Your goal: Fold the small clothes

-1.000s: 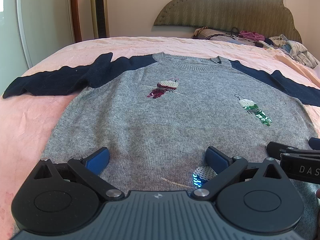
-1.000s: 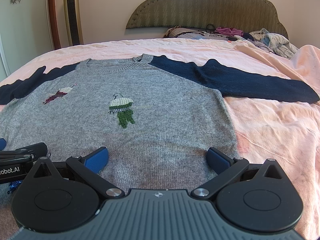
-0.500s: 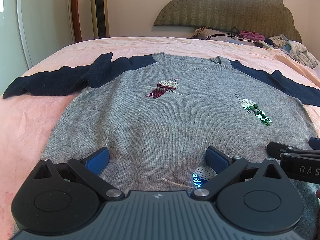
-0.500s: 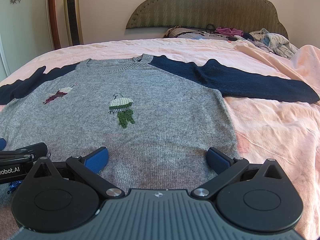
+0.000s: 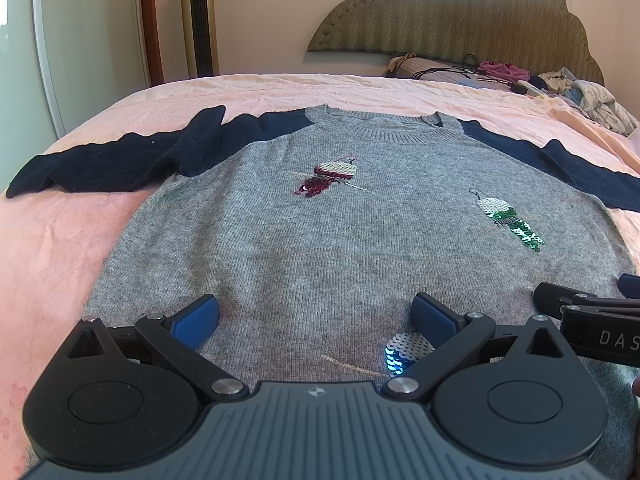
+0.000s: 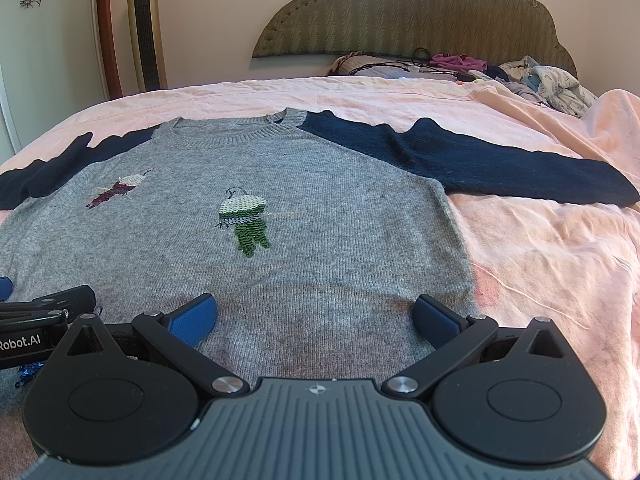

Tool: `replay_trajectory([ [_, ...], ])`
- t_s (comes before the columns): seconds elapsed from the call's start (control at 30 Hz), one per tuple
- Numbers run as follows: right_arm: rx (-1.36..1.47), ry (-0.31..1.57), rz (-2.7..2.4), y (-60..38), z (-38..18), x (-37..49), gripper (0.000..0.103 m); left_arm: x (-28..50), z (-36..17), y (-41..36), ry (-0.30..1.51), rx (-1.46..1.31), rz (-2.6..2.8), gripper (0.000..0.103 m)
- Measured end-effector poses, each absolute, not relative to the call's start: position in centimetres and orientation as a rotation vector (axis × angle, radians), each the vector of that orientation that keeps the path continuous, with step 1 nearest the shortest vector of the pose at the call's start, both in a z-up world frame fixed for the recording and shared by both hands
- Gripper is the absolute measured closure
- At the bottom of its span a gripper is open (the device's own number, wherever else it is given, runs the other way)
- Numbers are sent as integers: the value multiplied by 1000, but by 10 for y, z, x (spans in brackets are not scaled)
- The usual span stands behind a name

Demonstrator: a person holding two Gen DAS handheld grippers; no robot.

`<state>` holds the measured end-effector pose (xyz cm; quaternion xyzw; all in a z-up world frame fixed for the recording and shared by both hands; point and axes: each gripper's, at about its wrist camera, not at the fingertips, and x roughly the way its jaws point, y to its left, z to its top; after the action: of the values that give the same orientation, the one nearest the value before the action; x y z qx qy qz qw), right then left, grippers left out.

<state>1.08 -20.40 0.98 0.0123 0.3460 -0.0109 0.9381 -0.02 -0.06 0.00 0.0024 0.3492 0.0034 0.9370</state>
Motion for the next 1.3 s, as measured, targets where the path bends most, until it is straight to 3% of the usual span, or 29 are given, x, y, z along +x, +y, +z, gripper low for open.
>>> replay_trajectory([
  [0.53,84,713,48,-221,16,16,0,-1,1,-2,709,6,15,0],
  [0.9,211,540,-119,-395,54,62,0,-3,0,-4,701,7,29,0],
  [1.07,672,557,-350,-533,34,83,0,-2,0,-2,702,-2,23,0],
  [1.17,895,490,-388,-582,11,79,11,-1,-1,-1,701,-4,21,0],
  [1.23,958,464,-387,-596,-2,80,24,-1,0,-2,701,-5,20,0],
  [1.3,974,447,-391,-601,-11,84,30,-1,0,-2,701,-5,20,0],
])
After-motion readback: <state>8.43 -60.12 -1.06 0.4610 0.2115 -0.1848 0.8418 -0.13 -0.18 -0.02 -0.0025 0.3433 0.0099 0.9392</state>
